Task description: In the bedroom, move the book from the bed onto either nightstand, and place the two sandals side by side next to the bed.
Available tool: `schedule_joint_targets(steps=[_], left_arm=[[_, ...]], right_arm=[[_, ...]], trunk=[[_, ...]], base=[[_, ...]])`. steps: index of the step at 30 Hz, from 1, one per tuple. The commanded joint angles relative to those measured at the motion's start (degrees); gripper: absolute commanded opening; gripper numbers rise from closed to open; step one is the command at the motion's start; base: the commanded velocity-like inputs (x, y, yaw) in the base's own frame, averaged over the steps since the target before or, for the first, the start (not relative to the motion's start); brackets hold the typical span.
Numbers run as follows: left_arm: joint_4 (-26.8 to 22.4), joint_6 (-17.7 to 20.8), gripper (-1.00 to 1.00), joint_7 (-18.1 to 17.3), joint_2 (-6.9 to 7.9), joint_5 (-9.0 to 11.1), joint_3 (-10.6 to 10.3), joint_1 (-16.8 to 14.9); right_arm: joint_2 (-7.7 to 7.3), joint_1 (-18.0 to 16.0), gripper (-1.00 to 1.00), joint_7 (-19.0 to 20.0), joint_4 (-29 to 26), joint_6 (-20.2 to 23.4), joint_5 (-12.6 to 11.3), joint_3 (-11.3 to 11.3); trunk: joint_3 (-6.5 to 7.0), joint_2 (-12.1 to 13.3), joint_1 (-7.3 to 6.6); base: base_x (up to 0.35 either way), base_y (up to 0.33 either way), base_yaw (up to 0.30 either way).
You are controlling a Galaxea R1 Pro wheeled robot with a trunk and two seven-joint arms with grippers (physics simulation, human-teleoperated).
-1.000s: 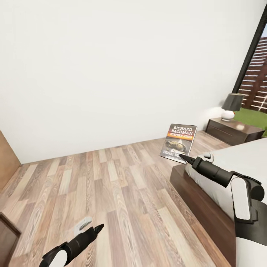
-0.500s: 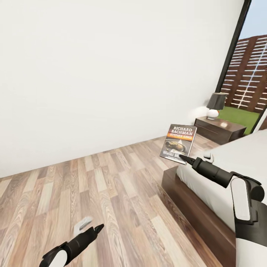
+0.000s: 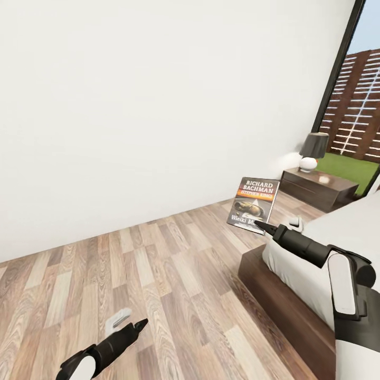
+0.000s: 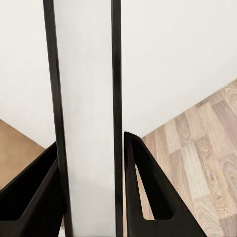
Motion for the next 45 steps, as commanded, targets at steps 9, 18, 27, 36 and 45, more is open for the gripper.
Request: schedule_joint_targets(steps=[9, 18, 27, 36, 45], left_arm=[[-0.02, 0.05, 1.00, 0.52, 0.06, 0.59, -0.14, -0.03], [0.26, 0.04, 1.00, 0.55, -0.01, 0.64, -0.14, -0.03], [0.35, 0.08, 1.00, 0.54, -0.03, 0.69, -0.14, -0.05], [0.36, 0.11, 1.00, 0.45, -0.03, 0.76, -0.14, -0.05], [0.36, 0.11, 1.00, 0.43, -0.03, 0.79, -0.14, -0.05]], right_arm=[[-0.04, 0.00, -1.00, 0.48, -1.01, 0.36, -1.64, -0.35], [-0.07, 0.01, -1.00, 0.46, -1.17, 0.36, -2.70, -0.11], [-0.05, 0.02, -1.00, 0.40, -1.19, 0.36, -2.79, 0.04], [-0.01, 0.01, -1.00, 0.33, -1.19, 0.36, -2.78, 0.02], [0.00, 0.01, -1.00, 0.28, -1.19, 0.36, -2.80, 0.04]], trunk=[[-0.05, -0.03, 0.03], [-0.05, -0.03, 0.03], [-0.05, -0.03, 0.03], [-0.05, -0.03, 0.03], [-0.05, -0.03, 0.03]], base=[[0.279, 0.208, -0.027], [0.252, 0.235, -0.193], [0.217, 0.267, -0.255], [0.210, 0.274, -0.260], [0.216, 0.271, -0.261]])
